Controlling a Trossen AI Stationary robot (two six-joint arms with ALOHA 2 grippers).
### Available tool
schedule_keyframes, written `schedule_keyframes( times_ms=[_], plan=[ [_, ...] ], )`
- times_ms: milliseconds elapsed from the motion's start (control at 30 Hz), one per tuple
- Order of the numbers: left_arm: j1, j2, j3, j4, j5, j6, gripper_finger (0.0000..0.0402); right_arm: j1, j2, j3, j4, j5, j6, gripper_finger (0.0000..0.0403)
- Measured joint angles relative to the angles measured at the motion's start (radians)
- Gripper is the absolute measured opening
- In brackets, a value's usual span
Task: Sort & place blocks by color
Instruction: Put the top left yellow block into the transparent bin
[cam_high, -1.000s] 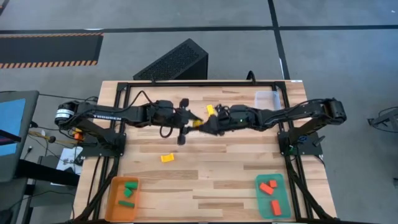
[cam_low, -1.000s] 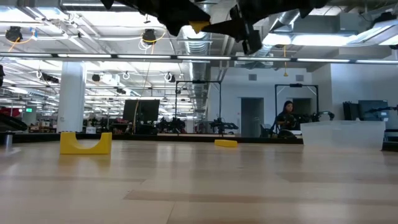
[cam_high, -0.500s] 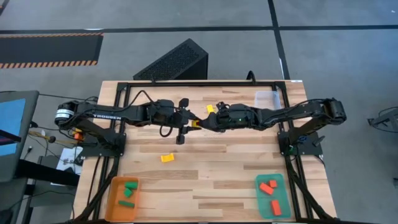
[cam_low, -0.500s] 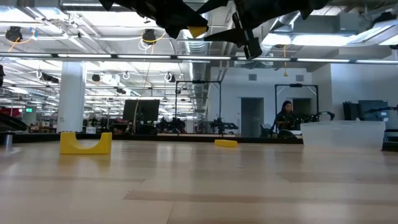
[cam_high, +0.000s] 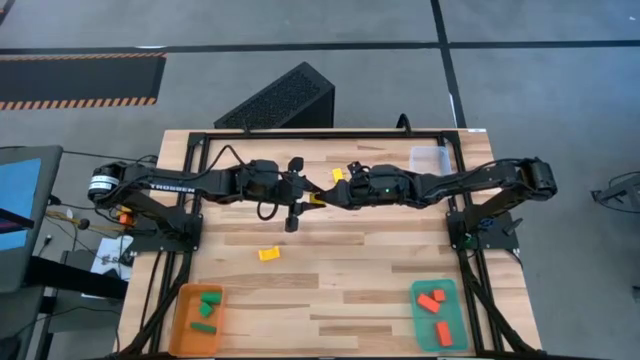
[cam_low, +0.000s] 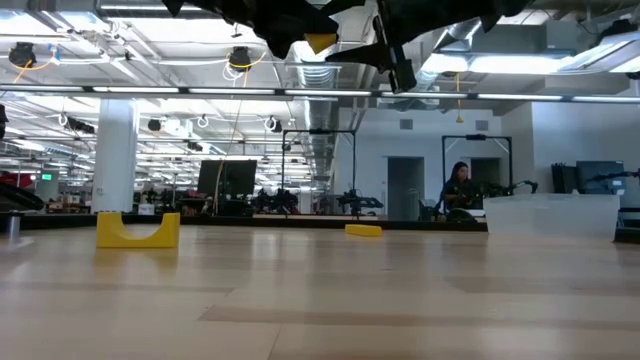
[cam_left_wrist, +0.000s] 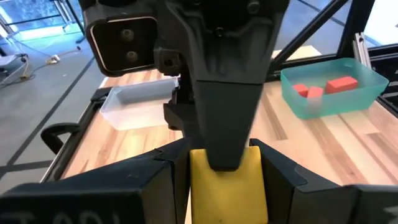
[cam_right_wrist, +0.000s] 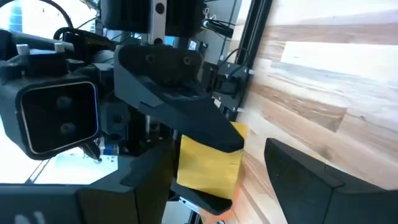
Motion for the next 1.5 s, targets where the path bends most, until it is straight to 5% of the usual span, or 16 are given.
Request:
schedule_keyframes(
  times_ms=[433,833,1033,1233,1500],
  plan=[
    [-0.001,0.086,0.0,0.068,-0.047,-0.052,0.0112,-0.016,0.001,0.0,-0.061,0.005,-0.014,0.0263],
    [-0.001,0.079,0.0,0.066,-0.024,-0.037,0.0113,-0.013,-0.002,0.001,-0.117,0.005,-0.005,0.0124],
    [-0.001,0.079,-0.001,0.056,-0.058,-0.118,0.0149,-0.038,-0.002,0.001,-0.15,0.002,-0.027,0.0121],
    [0.006,0.07,0.0,-0.093,-0.269,-0.166,0.0212,-0.112,-0.046,0.0,-0.482,0.033,-0.075,0.0122],
    [0.031,0.068,-0.009,-0.39,-0.256,-0.356,0.025,-0.31,-0.166,-0.001,-1.126,0.115,-0.233,0.0122]
  ],
)
